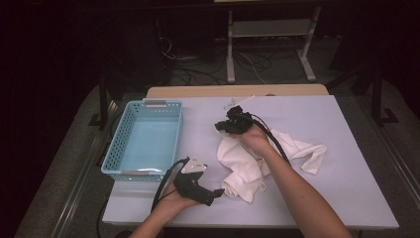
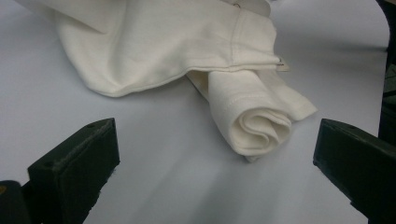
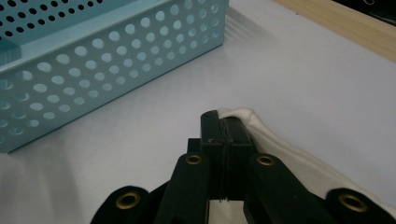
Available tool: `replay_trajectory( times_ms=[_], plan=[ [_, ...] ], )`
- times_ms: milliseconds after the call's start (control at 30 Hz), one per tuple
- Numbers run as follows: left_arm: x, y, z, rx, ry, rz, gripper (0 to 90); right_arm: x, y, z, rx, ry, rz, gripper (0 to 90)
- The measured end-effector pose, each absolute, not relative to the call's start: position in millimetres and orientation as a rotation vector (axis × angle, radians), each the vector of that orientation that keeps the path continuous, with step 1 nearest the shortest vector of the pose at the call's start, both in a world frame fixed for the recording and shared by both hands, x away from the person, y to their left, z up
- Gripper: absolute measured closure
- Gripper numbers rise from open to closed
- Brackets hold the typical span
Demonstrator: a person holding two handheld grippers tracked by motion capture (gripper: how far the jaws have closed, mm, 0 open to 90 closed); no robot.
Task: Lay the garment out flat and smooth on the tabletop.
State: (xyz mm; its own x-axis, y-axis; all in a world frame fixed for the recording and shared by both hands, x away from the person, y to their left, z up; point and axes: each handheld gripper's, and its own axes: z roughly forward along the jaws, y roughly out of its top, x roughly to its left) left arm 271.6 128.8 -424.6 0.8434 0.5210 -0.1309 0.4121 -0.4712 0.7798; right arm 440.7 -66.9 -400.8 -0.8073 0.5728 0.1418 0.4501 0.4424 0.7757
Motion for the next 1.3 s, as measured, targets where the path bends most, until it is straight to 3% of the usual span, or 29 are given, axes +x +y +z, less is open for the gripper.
replay_trajectory(
  times_ms=[67, 200, 367, 800, 1300],
  plan=[
    [271, 129, -425, 2.128, 0.679, 0.155, 0.0, 441, -67, -403, 0.916, 2.554, 1.297, 85.8],
    [272, 129, -425, 2.129, 0.678, 0.154, 0.0, 441, -74, -404, 0.939, 2.562, 1.294, 69.9],
    [272, 128, -426, 2.134, 0.679, 0.154, 0.0, 435, -91, -401, 0.972, 2.537, 1.299, 60.8],
    [274, 125, -427, 2.138, 0.683, 0.15, 0.0, 406, -147, -391, 1.017, 2.482, 1.364, 50.4],
    [270, 124, -426, 2.142, 0.679, 0.163, 0.0, 376, -222, -381, 1.095, 2.402, 1.271, 48.2]
  ],
)
